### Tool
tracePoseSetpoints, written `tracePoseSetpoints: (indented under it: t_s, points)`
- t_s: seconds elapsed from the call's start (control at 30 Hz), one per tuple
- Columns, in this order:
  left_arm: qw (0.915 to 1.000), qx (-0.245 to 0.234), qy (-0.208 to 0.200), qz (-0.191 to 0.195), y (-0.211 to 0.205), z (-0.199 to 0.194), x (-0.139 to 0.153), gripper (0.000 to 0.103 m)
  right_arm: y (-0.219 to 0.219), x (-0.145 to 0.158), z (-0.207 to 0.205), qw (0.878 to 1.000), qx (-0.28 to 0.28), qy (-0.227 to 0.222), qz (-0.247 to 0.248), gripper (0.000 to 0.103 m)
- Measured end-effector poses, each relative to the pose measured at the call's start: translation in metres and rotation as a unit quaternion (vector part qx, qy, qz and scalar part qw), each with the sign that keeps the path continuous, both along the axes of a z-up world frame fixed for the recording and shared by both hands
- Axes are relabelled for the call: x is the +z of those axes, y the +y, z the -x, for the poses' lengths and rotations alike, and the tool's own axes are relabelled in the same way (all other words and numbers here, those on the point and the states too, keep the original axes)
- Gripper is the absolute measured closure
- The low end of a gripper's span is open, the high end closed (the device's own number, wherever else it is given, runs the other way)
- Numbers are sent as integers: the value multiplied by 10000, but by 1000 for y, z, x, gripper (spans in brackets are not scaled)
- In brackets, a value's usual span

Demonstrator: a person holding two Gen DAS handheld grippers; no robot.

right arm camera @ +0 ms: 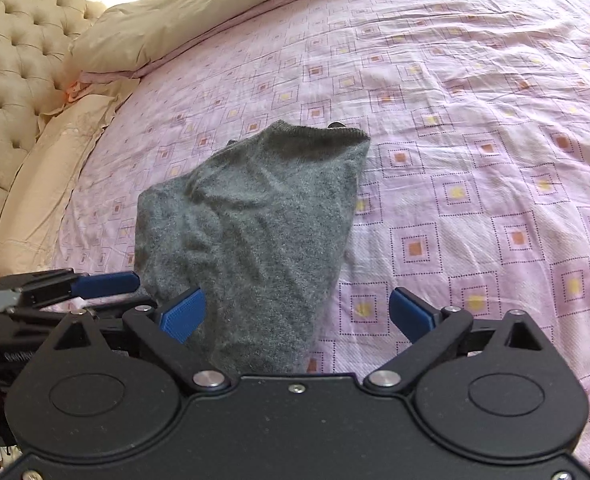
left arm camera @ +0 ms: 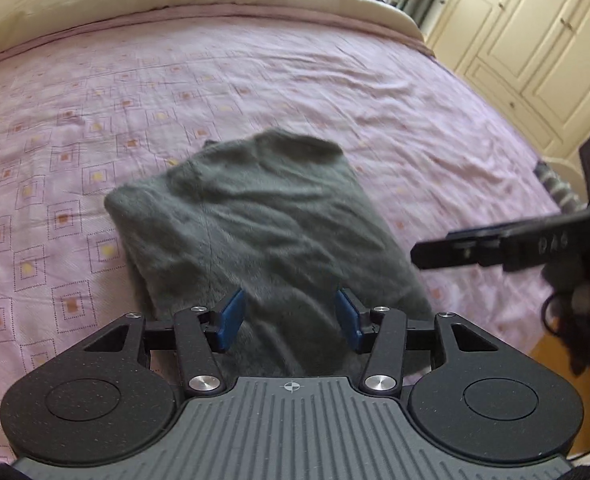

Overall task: Fold small clothes
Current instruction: 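Open both tools and release the folded sweater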

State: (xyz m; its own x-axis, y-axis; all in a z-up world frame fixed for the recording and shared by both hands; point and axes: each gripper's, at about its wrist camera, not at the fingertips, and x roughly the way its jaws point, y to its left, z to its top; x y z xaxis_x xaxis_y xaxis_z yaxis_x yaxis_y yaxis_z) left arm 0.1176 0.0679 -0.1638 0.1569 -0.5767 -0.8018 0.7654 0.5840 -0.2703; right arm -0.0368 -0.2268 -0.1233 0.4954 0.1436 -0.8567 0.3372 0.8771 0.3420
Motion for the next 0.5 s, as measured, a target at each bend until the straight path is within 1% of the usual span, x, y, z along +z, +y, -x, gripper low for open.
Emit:
tracePoseSetpoints:
  t_s: [0.03,0.1,0.17,0.2,0.27,0.37,0.5]
  points:
    - [10000,25,9,-75,1,0,-5,55,0,0,1,10000,3,4,21,4]
    - [9991,274,121,-312,7,-7,-18,55,0,1,1,9999,1,3,118,4]
    - [9965,554,383,-492,15,-17,-30,55,2,3,-1,9995,66,12,298,4]
    - [9958,627,421,-524,20,-20,-33,55,4,4,-4,9991,116,12,400,4]
    - [9960,556,420,-556,24,-24,-34,55,7,4,-14,9982,224,0,559,1]
    - [9966,376,375,-629,23,-23,-31,55,13,0,-38,9973,359,-17,644,1]
    - [9963,406,444,-613,23,-23,-31,55,22,-17,-77,9956,550,139,751,1]
